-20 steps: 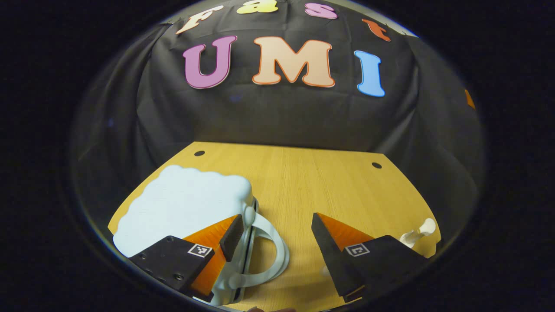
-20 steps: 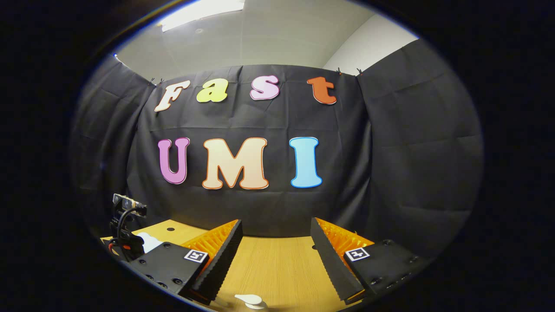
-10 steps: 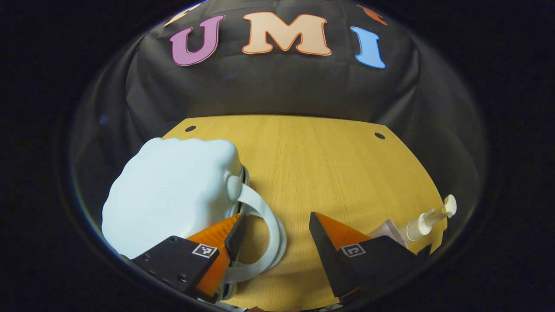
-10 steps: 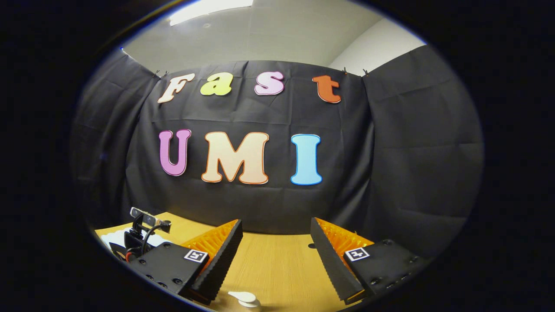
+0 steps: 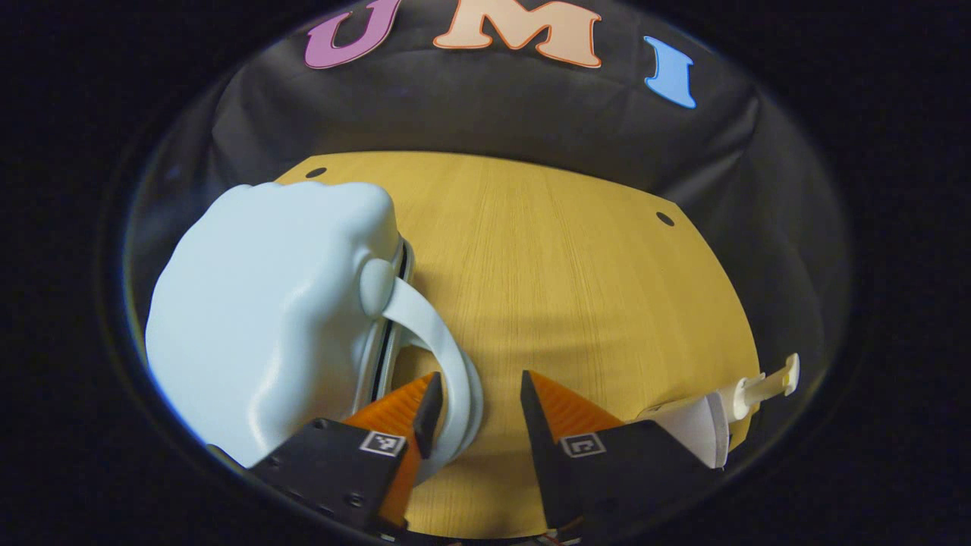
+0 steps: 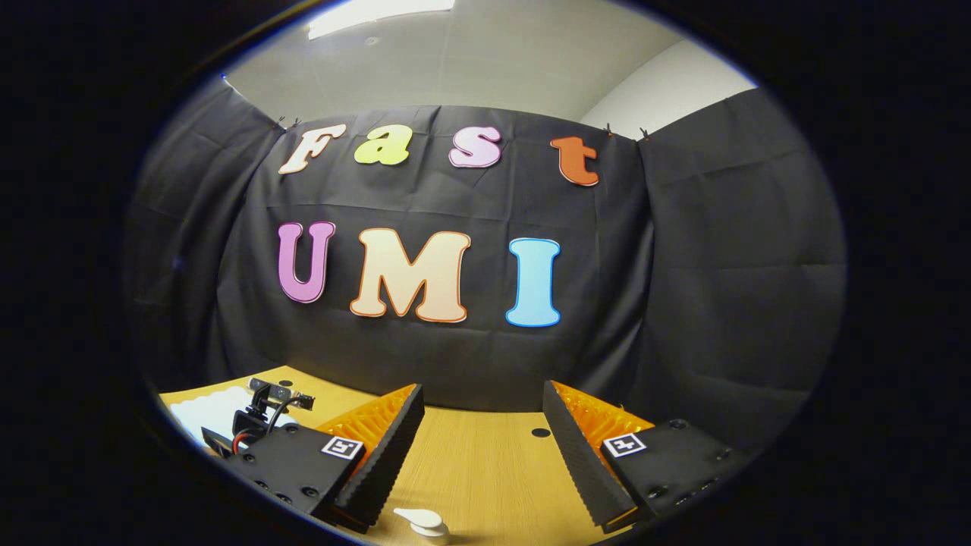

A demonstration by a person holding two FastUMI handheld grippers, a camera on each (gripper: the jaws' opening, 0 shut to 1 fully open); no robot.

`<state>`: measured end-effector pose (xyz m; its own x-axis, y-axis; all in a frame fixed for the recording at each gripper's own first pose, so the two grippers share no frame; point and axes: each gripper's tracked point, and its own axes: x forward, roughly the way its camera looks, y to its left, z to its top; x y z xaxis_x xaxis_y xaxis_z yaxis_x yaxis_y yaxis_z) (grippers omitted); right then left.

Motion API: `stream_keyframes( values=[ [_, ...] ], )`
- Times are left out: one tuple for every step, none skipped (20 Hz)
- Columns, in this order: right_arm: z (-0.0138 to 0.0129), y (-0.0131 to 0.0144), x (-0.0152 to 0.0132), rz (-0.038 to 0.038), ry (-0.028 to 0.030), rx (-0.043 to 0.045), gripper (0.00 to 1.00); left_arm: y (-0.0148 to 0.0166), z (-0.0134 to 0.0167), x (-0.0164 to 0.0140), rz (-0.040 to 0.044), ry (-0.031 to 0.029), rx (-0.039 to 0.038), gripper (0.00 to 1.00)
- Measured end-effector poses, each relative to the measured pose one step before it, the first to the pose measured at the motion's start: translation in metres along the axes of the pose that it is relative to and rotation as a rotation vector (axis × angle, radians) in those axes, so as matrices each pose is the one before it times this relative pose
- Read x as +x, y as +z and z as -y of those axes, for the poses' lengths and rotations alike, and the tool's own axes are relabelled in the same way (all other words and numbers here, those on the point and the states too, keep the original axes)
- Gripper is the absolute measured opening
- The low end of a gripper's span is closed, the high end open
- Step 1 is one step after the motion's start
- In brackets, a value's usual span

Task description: First open the suitcase, pack the skin care products into it, and then close the suitcase.

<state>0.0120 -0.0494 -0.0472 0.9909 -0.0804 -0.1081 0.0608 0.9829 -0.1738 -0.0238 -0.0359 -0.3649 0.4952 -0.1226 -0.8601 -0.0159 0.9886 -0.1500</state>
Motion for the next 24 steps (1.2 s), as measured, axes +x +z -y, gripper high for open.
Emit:
stream_keyframes(
  values=[
    [-0.00144,0.00182,-0.00097,0.00609,0.00164,-0.00393,1.00,0.00114,-0.00483,0.00034,0.00377,0.00620,0.00598,0.46],
    [-0.00101,0.00003,0.00008,0.00477,0.00265,-0.00183,1.00,-0.00150,-0.00689,0.00069,-0.01149,0.01549,0.01060,0.33],
    [-0.00180,0.00183,0.00009,0.00441,0.00407,0.00118,0.99,-0.00271,-0.00209,-0.00344,-0.02234,-0.00623,-0.00081,0.24],
    [-0.00088,0.00069,0.00017,0.00380,0.00250,0.00173,0.99,0.00016,0.00249,0.00210,-0.00601,-0.02147,-0.00723,0.09],
    [-0.00092,0.00158,-0.00018,0.00441,0.00136,0.00181,0.99,0.00317,0.00200,-0.00275,0.00142,-0.01846,0.00599,0.07],
    [-0.00052,-0.00035,-0.00020,0.00284,0.00106,0.00161,1.00,0.00325,-0.00037,-0.00284,0.00883,0.00018,0.02138,0.05],
    [-0.00096,0.00120,0.00102,0.00337,0.00300,0.00167,0.99,0.00139,0.00110,-0.00523,0.01062,0.01717,0.02870,0.05],
    [-0.00186,-0.00063,-0.00030,0.00285,0.00204,0.00082,0.99,0.00860,0.00014,-0.00601,0.03283,0.02410,0.02785,0.02],
    [-0.00101,0.00143,-0.00014,0.00357,0.00239,0.00213,1.00,0.00756,0.00344,-0.00260,0.02222,0.00681,0.02230,0.01],
    [-0.00172,-0.00077,-0.00050,0.00243,0.00307,0.00318,1.00,0.00679,0.00358,-0.00411,0.01143,-0.01277,0.00979,0.00],
    [-0.00194,0.00028,0.00066,0.00258,0.00417,0.00455,1.00,0.00473,-0.00243,-0.00833,0.01158,-0.00885,0.00009,0.00],
    [-0.00284,-0.00075,0.00002,0.00038,0.00558,0.00480,0.99,0.00619,0.00136,-0.00721,0.01126,-0.01131,0.00368,0.00],
    [-0.00224,0.00048,0.00067,-0.00034,0.00452,0.00551,0.98,0.00317,-0.00012,-0.00409,0.02029,-0.00581,-0.00540,0.00],
    [-0.00228,-0.00060,-0.00030,0.00159,0.00437,0.00712,0.98,0.00314,-0.00062,-0.00534,0.00745,-0.00459,-0.00058,0.00],
    [-0.00413,0.00051,0.00159,0.00063,0.00541,0.00684,1.00,0.00539,-0.00148,-0.00601,0.01396,-0.00140,0.00277,0.00],
    [-0.00360,-0.00020,0.00103,0.00090,0.00614,0.00593,0.98,0.00564,-0.00254,-0.00581,0.01793,0.00335,0.00799,0.00],
    [-0.00460,0.00028,0.00047,0.00129,0.00677,0.00361,0.99,0.00550,-0.00208,-0.00522,0.01385,0.00307,0.01226,0.00],
    [-0.00435,-0.00049,0.00102,0.00160,0.00639,0.00254,0.99,0.00688,-0.00402,-0.00618,0.01648,0.00555,0.00769,0.00],
    [-0.00460,0.00020,0.00006,0.00104,0.00735,0.00341,1.00,0.00627,-0.00745,-0.00739,0.00652,0.00461,0.01160,0.00],
    [-0.00446,0.00000,0.00078,0.00039,0.00553,0.00364,0.98,0.00736,-0.00909,-0.00701,0.00496,0.00771,-0.00048,0.00],
    [-0.00477,0.00016,0.00120,0.00074,0.00487,0.00407,0.99,0.00985,-0.00859,-0.00770,0.01646,0.00076,-0.01073,0.00],
    [-0.00412,-0.00110,0.00020,0.00008,0.00201,0.00410,0.99,0.00855,-0.00787,-0.00810,0.00661,-0.00435,-0.00481,0.00],
    [-0.00464,0.00011,0.00077,0.00034,0.00284,0.00458,0.98,0.00837,-0.00974,-0.00833,0.01234,0.00156,0.00234,0.00],
    [-0.00463,-0.00027,0.00010,-0.00037,0.00219,0.00374,0.99,0.00906,-0.01064,-0.00420,0.02201,0.00727,0.00660,0.00]
  ],
)
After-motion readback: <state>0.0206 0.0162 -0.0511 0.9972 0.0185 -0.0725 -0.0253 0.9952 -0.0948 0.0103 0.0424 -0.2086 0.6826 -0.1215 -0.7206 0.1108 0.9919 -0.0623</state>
